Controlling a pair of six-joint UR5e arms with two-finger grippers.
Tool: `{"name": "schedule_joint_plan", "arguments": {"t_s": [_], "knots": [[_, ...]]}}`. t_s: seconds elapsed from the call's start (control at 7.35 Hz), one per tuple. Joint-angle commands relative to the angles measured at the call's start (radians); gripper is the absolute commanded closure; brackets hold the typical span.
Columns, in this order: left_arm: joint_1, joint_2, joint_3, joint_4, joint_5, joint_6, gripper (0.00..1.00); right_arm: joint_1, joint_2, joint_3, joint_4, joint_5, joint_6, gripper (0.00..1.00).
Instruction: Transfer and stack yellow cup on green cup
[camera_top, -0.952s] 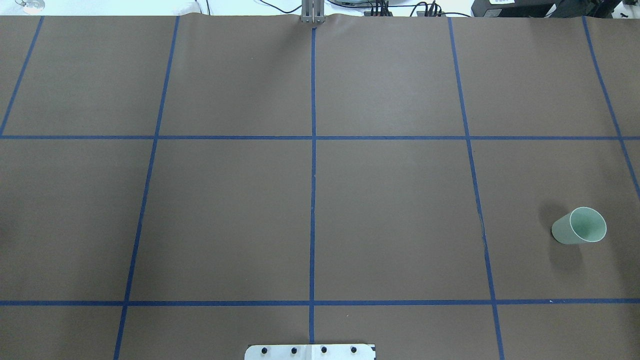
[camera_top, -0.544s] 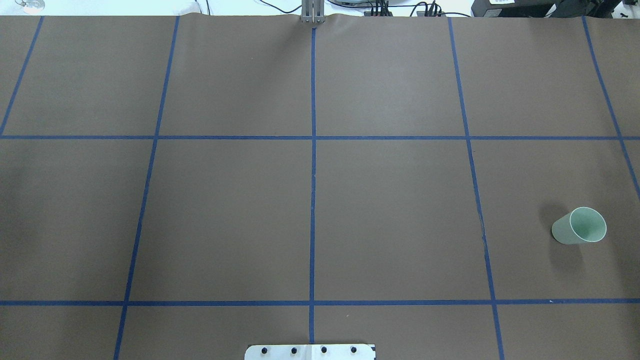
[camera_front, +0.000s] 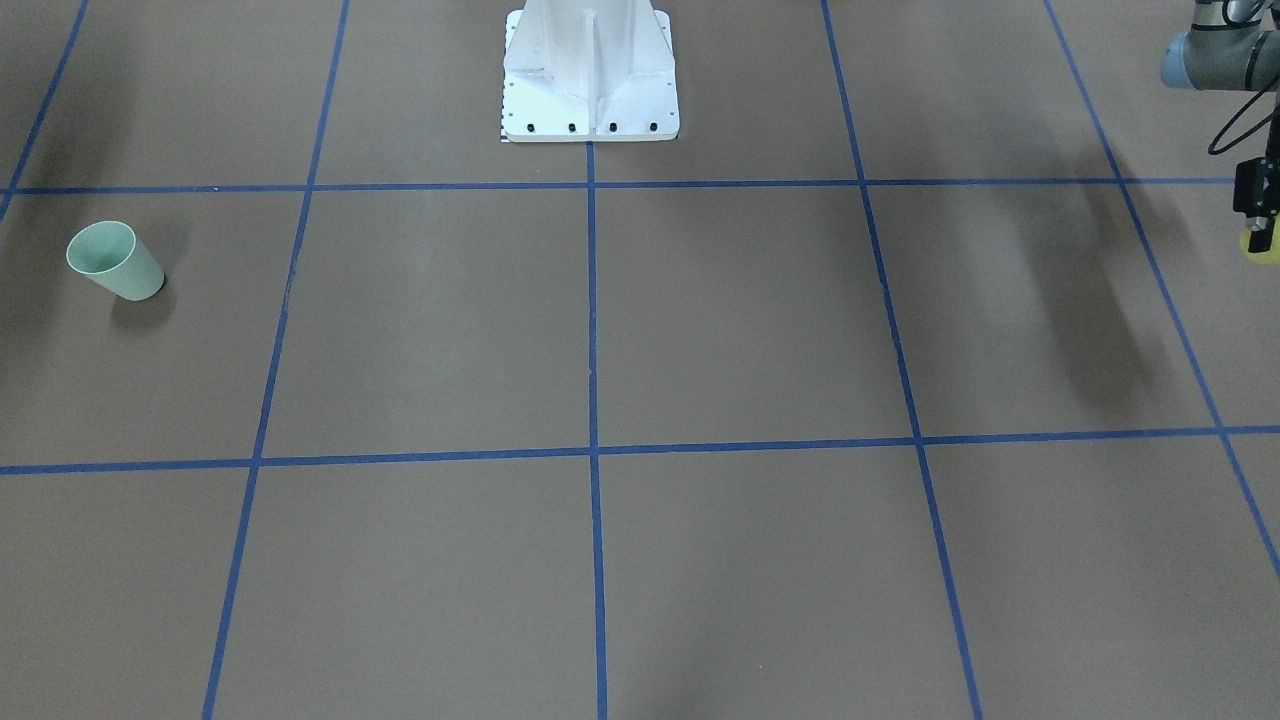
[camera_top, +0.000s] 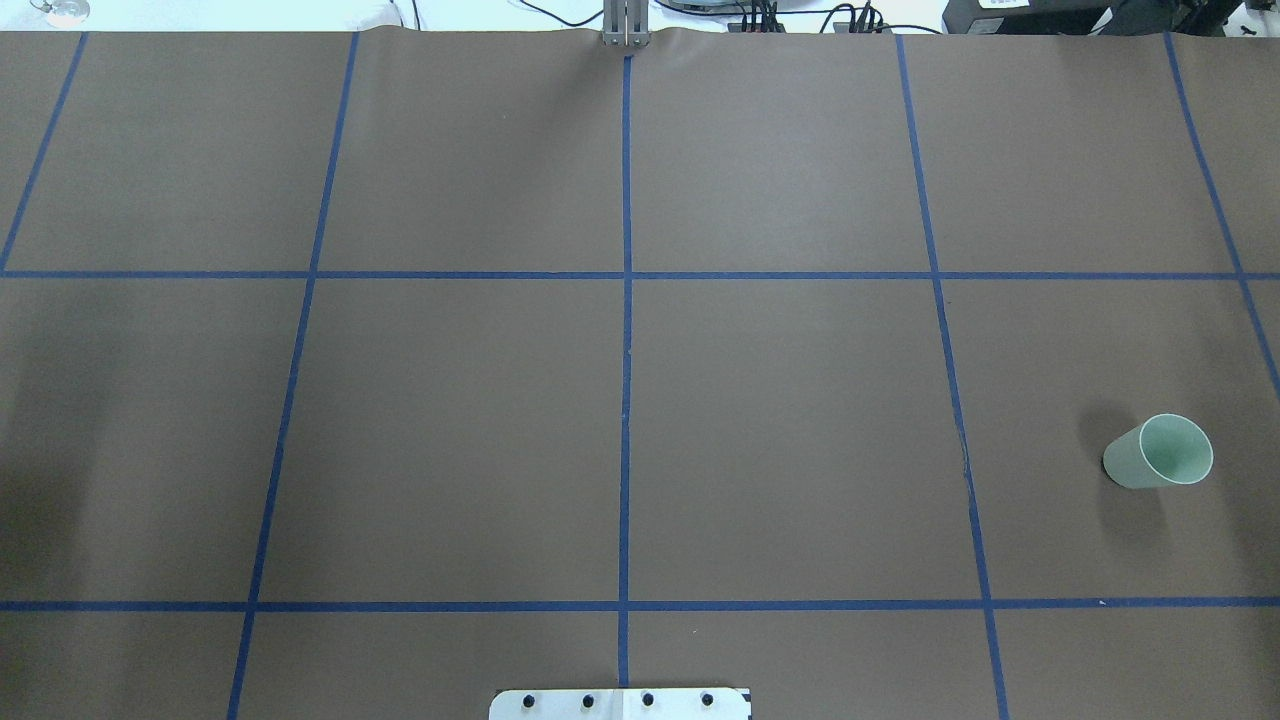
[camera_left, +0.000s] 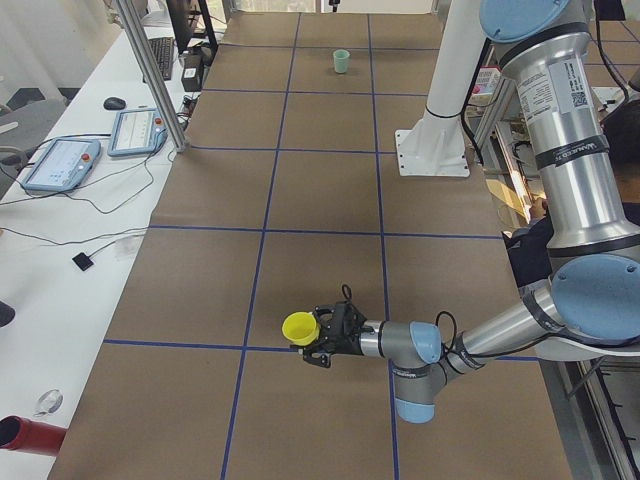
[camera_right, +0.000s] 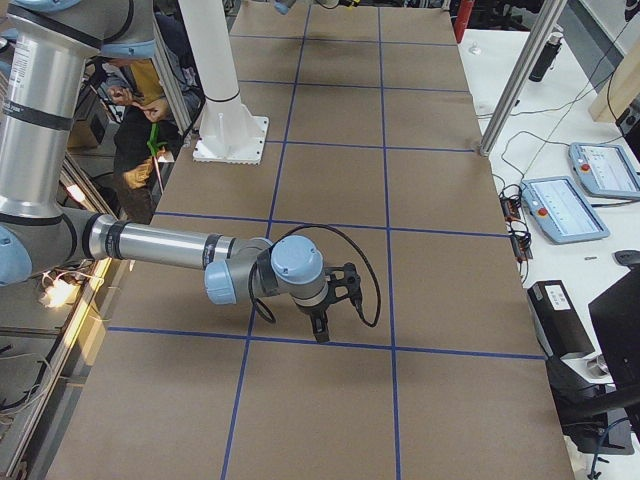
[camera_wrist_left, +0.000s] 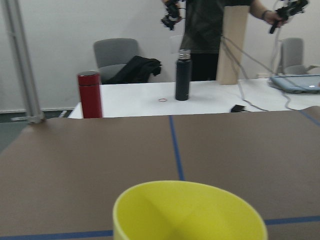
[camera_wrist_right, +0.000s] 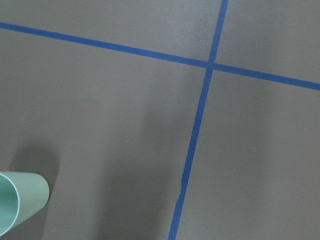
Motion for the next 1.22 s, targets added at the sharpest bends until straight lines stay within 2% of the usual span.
{"name": "schedule_joint_plan", "arguments": {"t_s": [0.0,0.27,0.54,0.82,1.09], "knots": [[0.004,-0.058,-0.030,-0.158,-0.127,0.149,1.00,0.000,0.002,0.004,0.000,0.001,0.001,0.00],[0.025,-0.211,-0.057,-0.159,-0.351,0.216,1.00,0.000,0.002,0.014,0.000,0.026,0.001,0.00],[0.054,-0.358,-0.125,-0.165,-0.498,0.196,1.00,0.000,0.016,0.017,0.000,0.050,0.003,0.00],[0.138,-0.477,-0.221,-0.150,-0.498,0.142,1.00,0.000,0.046,0.037,0.002,0.079,0.071,0.00],[0.227,-0.669,-0.216,-0.014,-0.499,0.150,1.00,-0.001,0.095,0.082,-0.003,0.125,0.223,0.00]]}}
